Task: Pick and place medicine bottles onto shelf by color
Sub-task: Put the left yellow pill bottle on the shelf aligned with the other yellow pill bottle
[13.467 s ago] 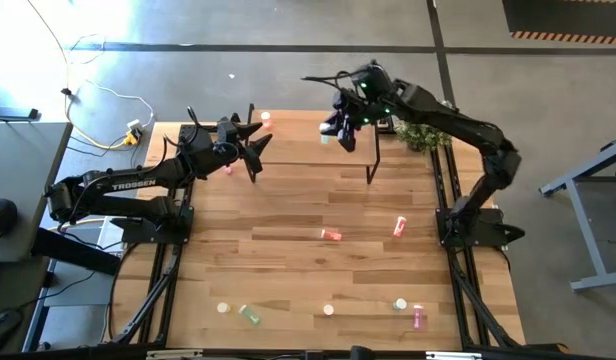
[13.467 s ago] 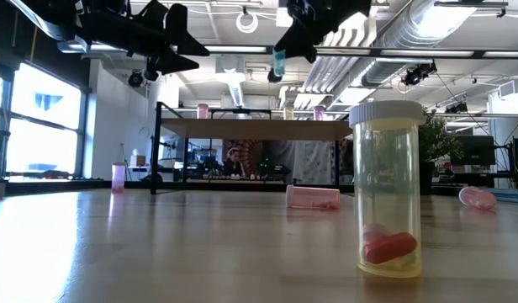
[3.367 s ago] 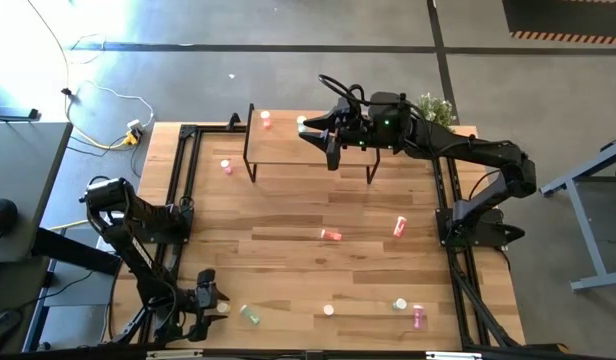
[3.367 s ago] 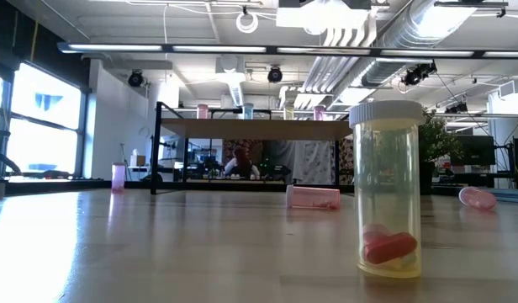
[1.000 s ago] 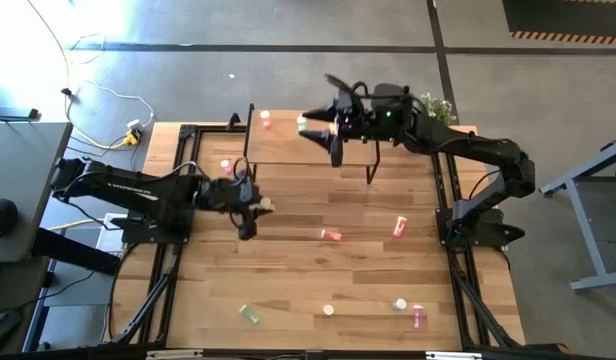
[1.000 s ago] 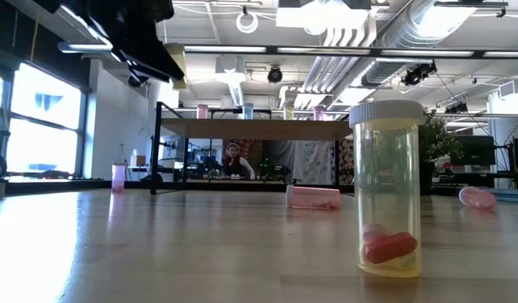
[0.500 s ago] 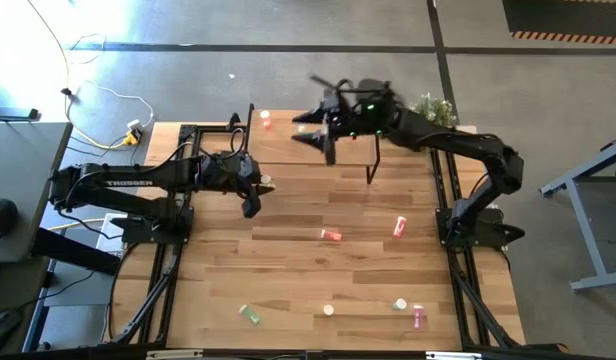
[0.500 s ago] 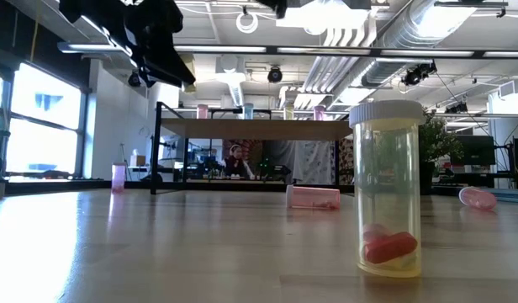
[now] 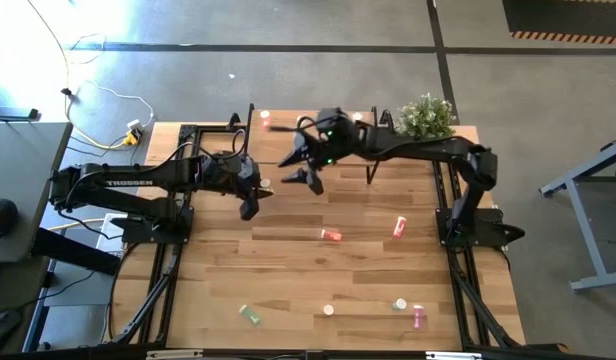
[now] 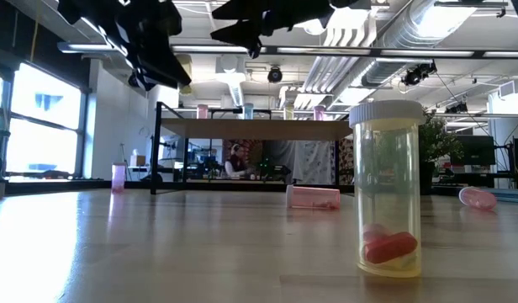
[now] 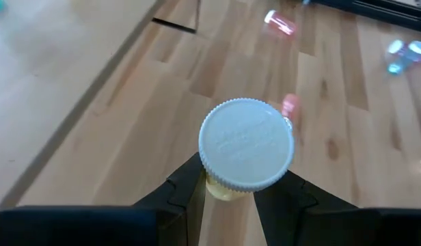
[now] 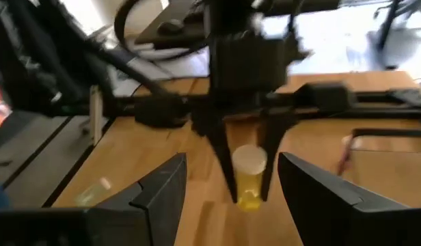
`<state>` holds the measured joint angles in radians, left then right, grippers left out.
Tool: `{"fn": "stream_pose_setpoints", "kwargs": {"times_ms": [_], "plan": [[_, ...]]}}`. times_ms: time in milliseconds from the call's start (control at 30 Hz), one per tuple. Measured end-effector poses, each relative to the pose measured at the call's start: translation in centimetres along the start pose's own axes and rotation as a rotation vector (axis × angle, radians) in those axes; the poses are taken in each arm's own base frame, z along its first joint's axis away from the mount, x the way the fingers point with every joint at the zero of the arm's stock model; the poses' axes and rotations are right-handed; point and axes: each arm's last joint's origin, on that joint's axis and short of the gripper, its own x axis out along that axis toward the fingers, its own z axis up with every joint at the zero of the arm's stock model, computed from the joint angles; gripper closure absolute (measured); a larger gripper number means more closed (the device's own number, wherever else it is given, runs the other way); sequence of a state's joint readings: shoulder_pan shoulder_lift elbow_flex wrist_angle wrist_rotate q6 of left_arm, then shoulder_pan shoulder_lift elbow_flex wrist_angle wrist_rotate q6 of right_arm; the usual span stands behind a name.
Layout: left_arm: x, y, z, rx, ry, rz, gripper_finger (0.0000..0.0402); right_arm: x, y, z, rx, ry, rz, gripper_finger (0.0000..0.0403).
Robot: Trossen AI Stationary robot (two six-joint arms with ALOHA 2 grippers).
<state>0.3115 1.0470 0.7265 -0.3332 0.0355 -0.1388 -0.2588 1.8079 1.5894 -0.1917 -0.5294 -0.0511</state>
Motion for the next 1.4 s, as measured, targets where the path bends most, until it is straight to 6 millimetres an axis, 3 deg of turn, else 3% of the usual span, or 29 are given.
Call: {"fn": "stream_pose_setpoints", "kwargs": {"times_ms": [200,700,933,1400], "plan": [[0.0,-0.8,-0.1,0.016,0.008,-0.047,0.0303,2.3,0.7,-1.0,-0.003,0.012,0.039,0.0181],[-0.1,-2.9,-0.5,0.055,0.022,-0.121,0.0303,5.9,1.1,-2.9,0.074,0.016,0.080,0.0181],[-0.1,-3.1,-0.6,0.061,0.023,-0.130,0.0303,6.3,2.1,-2.8,0.053,0.012,0.102,0.0181],[0.0,-3.2,-0.1,0.026,-0.024,-0.148,0.0303,6.4,2.1,-2.8,0.078,0.010,0.056,0.0182]]}}
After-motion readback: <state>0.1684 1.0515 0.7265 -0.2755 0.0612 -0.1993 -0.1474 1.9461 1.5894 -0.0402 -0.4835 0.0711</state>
